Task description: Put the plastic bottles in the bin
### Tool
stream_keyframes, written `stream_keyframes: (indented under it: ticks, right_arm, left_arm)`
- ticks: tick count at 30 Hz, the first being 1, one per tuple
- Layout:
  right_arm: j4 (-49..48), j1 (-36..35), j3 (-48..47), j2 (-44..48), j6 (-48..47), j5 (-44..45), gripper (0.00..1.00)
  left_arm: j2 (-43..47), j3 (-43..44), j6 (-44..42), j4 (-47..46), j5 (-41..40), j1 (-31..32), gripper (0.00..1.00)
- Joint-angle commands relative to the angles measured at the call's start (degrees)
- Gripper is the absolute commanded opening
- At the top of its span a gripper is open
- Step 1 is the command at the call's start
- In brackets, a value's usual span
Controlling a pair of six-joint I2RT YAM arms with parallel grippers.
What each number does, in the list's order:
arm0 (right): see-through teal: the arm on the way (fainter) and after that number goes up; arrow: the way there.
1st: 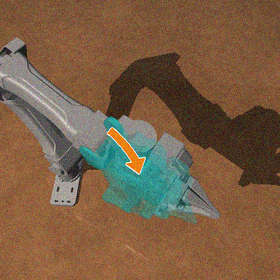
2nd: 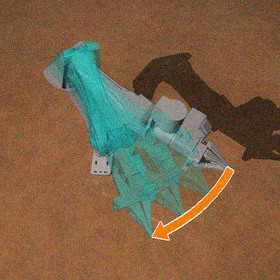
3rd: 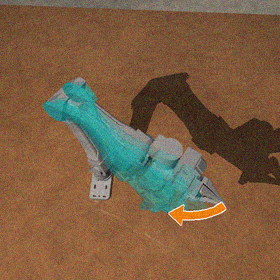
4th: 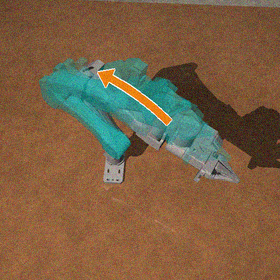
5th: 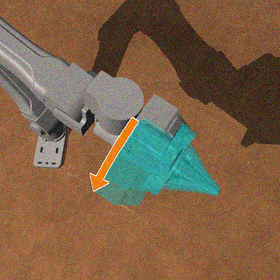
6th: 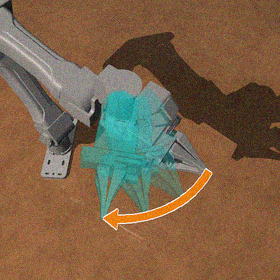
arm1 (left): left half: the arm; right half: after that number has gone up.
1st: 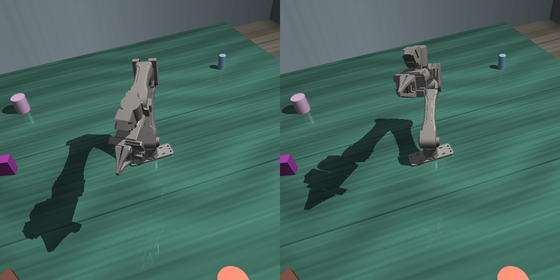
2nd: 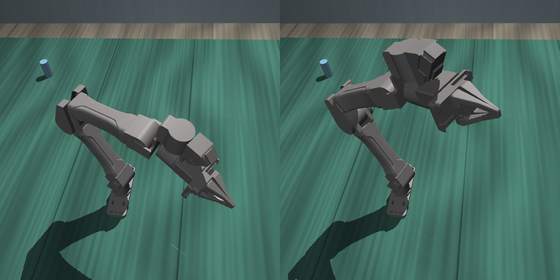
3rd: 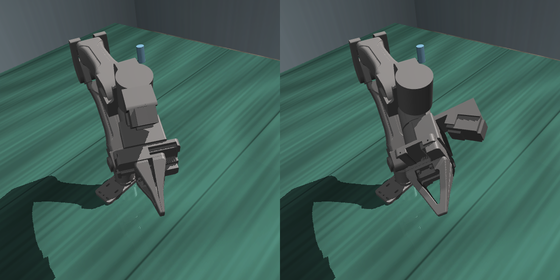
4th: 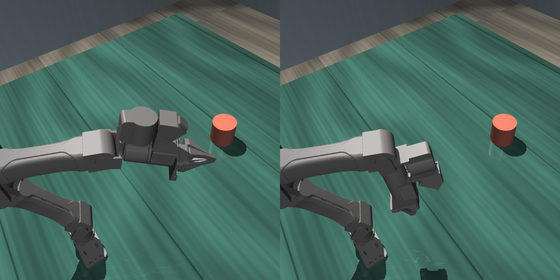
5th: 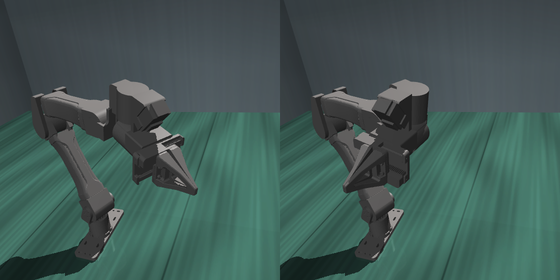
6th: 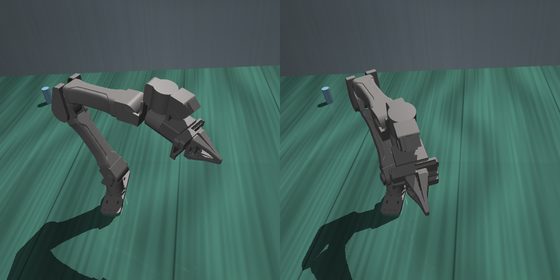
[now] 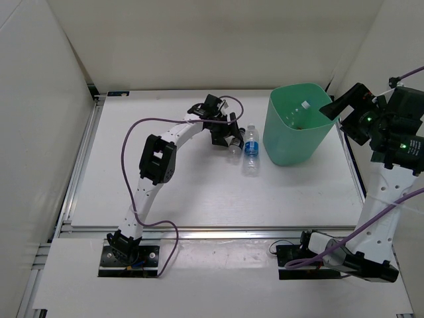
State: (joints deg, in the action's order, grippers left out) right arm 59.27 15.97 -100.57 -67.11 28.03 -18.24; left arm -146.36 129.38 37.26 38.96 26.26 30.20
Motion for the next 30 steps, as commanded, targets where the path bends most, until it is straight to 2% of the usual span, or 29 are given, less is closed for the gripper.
stream_keyframes:
  ticks: [1,4,5,7,12,15,19,20,24,26,28,30]
  right_arm:
    - [0.8,1.1,-0.1,1.5,-1.8,-0.9,0.99]
    - [2.0,1.1,-0.6,1.5,-2.4,-0.4,0.99]
    - [2.6,1.6,-0.6,1.5,-2.9,0.2,0.99]
    - [3.1,1.6,-1.1,2.2,-2.9,0.2,0.99]
    - [4.2,1.6,-1.1,2.9,-3.4,0.7,0.99]
    - [4.2,1.6,0.8,4.2,-3.9,0.7,0.99]
    - [4.7,1.6,3.8,6.2,-3.9,1.9,0.99]
    - [4.7,1.6,4.3,6.2,-3.9,2.5,0.99]
    - [4.7,1.6,5.0,6.8,-3.9,2.5,0.99]
    - [4.7,1.6,5.0,6.8,-3.9,2.0,0.99]
    - [4.7,1.6,5.0,6.8,-3.9,1.5,0.99]
    - [4.7,1.6,4.5,7.3,-3.9,1.5,0.99]
  left_arm:
    - [1.8,-1.6,0.4,-0.5,4.8,0.6,0.83]
    - [-0.1,-2.1,1.8,-0.5,9.8,0.6,0.69]
    - [-0.8,-2.1,2.4,-0.5,11.5,0.6,0.69]
    - [-0.9,-2.6,2.4,-0.5,11.5,0.6,0.61]
    - [5.2,0.2,7.1,-0.5,9.0,-1.3,0.56]
    - [8.4,6.5,12.0,-2.7,8.2,-3.6,0.54]
    - [10.9,14.4,18.3,-11.4,10.7,-5.0,0.54]
    - [11.5,14.4,19.7,-18.2,11.3,-5.0,0.53]
    - [12.2,17.0,29.5,-32.0,12.7,-5.0,0.49]
    - [11.6,18.7,30.8,-35.3,10.4,-3.7,0.47]
    - [13.6,15.1,33.0,-42.0,7.2,-2.3,0.46]
    - [13.0,16.4,33.1,-42.7,5.6,-0.8,0.46]
